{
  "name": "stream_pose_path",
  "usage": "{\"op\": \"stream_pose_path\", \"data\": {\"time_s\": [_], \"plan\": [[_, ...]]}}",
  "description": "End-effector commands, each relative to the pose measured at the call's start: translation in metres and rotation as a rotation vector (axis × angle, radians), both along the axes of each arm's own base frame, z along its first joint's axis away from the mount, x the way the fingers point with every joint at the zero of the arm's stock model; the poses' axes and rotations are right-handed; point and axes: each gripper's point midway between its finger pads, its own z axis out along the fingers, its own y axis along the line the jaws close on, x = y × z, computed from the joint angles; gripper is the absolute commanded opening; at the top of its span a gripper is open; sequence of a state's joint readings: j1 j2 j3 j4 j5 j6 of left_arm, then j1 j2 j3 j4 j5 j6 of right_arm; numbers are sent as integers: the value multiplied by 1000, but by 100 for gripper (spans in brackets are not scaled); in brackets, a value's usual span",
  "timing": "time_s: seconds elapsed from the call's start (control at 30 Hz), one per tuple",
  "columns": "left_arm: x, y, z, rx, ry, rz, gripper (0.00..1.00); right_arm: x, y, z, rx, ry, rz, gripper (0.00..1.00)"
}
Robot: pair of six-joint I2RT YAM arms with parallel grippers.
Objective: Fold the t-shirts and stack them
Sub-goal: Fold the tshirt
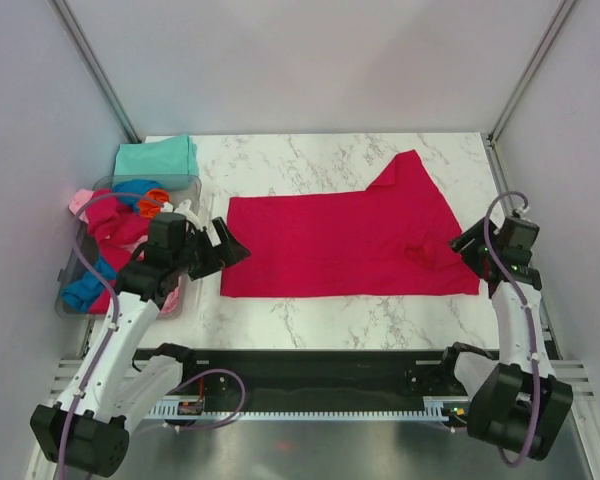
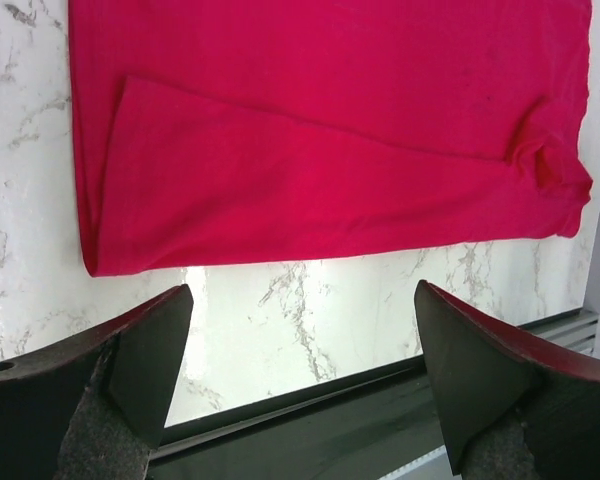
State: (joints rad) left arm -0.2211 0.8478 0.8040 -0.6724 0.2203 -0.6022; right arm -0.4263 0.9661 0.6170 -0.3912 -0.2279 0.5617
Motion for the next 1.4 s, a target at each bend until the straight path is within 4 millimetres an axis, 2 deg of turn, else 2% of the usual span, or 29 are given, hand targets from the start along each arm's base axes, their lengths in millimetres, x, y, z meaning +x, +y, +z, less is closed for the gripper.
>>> {"op": "stream_pose_path", "data": {"time_s": [0.0, 0.03, 0.1, 0.13, 0.17, 0.2, 0.23, 0.3, 0.37, 0.7, 1.07, 1.1, 1.2, 1.33, 1.37], "plan": [[-11, -3, -1, 57, -3, -133, 100, 19, 21, 16, -47, -6, 55, 63], [-11, -4, -1, 55, -6, -141, 100, 24, 23, 9, -47, 19, 56, 62], [-12, -8, -3, 39, -5, -158, 100, 38, 35, 12, -58, 22, 105, 57], [-11, -9, -3, 34, -13, -164, 100, 43, 36, 1, -69, 69, 111, 57], [-10, -11, -3, 25, -13, -173, 100, 54, 39, 8, -87, 58, 122, 56], [-10, -12, -4, 24, -10, -175, 100, 59, 48, 7, -98, 70, 150, 56], [-9, -12, -5, 23, -5, -173, 100, 64, 50, -1, -104, 97, 155, 56], [-9, -13, -6, 20, 0, -178, 100, 75, 57, 1, -108, 96, 171, 54], [-9, -13, -7, 16, 0, -181, 100, 83, 56, -7, -116, 115, 155, 53], [-10, -15, -3, 5, -17, -190, 100, 107, 60, -38, -149, 177, 162, 52], [-10, -15, -3, 4, -19, -189, 100, 138, 65, -56, -154, 195, 173, 51], [-10, -15, -3, 5, -18, -189, 100, 140, 75, -63, -156, 207, 199, 51], [-10, -15, -4, 6, -17, -188, 100, 150, 83, -65, -153, 198, 209, 50], [-10, -14, -3, 8, -23, -185, 100, 181, 102, -48, -123, 139, 235, 50], [-9, -14, -3, 8, -22, -185, 100, 188, 111, -44, -115, 125, 257, 50]]}}
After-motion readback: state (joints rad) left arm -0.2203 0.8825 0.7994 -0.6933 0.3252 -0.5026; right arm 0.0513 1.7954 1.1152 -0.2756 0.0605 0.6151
